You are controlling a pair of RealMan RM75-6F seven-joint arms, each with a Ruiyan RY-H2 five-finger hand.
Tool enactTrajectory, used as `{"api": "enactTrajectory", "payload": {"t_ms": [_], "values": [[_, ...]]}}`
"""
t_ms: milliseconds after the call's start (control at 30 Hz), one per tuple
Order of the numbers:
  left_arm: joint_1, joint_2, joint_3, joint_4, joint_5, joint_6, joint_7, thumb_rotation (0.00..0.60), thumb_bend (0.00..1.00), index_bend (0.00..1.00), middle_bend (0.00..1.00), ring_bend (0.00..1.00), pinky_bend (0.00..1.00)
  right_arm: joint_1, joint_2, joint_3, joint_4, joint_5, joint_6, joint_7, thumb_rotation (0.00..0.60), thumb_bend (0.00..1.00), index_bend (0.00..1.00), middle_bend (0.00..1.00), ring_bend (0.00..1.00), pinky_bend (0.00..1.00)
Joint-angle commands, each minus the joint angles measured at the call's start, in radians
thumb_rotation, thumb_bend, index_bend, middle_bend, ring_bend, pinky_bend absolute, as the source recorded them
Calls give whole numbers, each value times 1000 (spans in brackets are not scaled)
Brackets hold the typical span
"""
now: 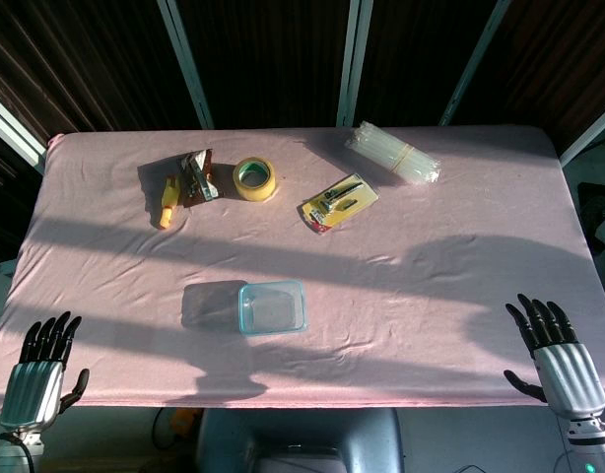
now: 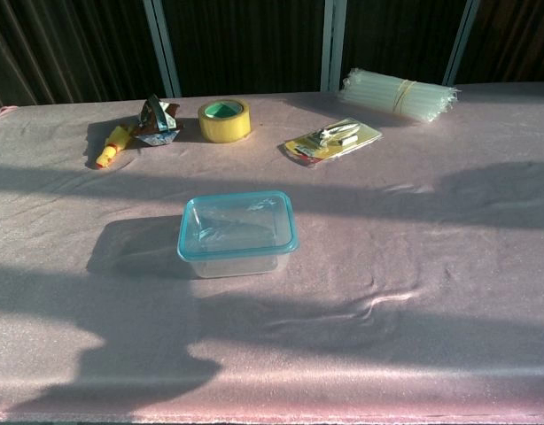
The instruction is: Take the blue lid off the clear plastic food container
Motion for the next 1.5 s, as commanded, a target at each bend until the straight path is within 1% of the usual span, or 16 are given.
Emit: {"api": "enactTrajectory", "payload": {"t_ms": [33, 133, 233, 300, 400, 467, 633, 767, 900, 1033, 1200, 1500], "values": [[-13, -13, -3, 12, 21, -22, -11, 600, 340, 0, 0, 0, 0, 1, 1, 0, -2, 0, -3, 1, 600, 265, 0, 0, 0, 0], [-63, -36, -4, 27, 84, -78, -89, 600, 316, 0, 0, 0, 0, 1, 1, -2, -2, -1, -4, -5, 600, 265, 0, 0, 0, 0], [-156, -58, -12, 34, 164, -171, -215, 600, 294, 0, 0, 0, 0, 0, 0, -3, -2, -1, -7, -8, 600, 265, 0, 0, 0, 0], [-222, -80, -31, 24, 183, -247, -268, 600, 284, 0, 0, 0, 0, 3, 0, -4, -4, -4, -12, -7, 600, 265, 0, 0, 0, 0], [-304, -123, -70, -1, 161, -357, -296, 600, 282, 0, 0, 0, 0, 9, -1, -7, -8, -14, -19, -9, 600, 265, 0, 0, 0, 0], [-349, -162, -97, -5, 135, -422, -264, 600, 285, 0, 0, 0, 0, 14, 1, -13, -11, -22, -30, -8, 600, 265, 0, 0, 0, 0], [-419, -262, -148, 13, 47, -536, -138, 600, 285, 0, 0, 0, 0, 19, 11, -19, -14, -25, -42, 4, 600, 266, 0, 0, 0, 0], [-457, -335, -190, 44, -26, -574, -14, 600, 284, 0, 0, 0, 0, 21, 18, -23, -15, -29, -46, 18, 600, 265, 0, 0, 0, 0], [-488, -380, -217, 64, -103, -615, 35, 600, 282, 0, 0, 0, 0, 21, 28, -30, -15, -38, -46, 36, 600, 265, 0, 0, 0, 0], [-519, -408, -244, 91, -174, -650, 65, 600, 282, 0, 0, 0, 0, 19, 34, -31, -13, -39, -39, 51, 600, 265, 0, 0, 0, 0], [-550, -410, -268, 96, -250, -681, 87, 600, 281, 0, 0, 0, 0, 20, 39, -30, -11, -36, -39, 64, 600, 265, 0, 0, 0, 0], [-589, -400, -280, 113, -342, -719, 83, 600, 279, 0, 0, 0, 0, 24, 38, -30, -14, -32, -50, 59, 600, 265, 0, 0, 0, 0]]}}
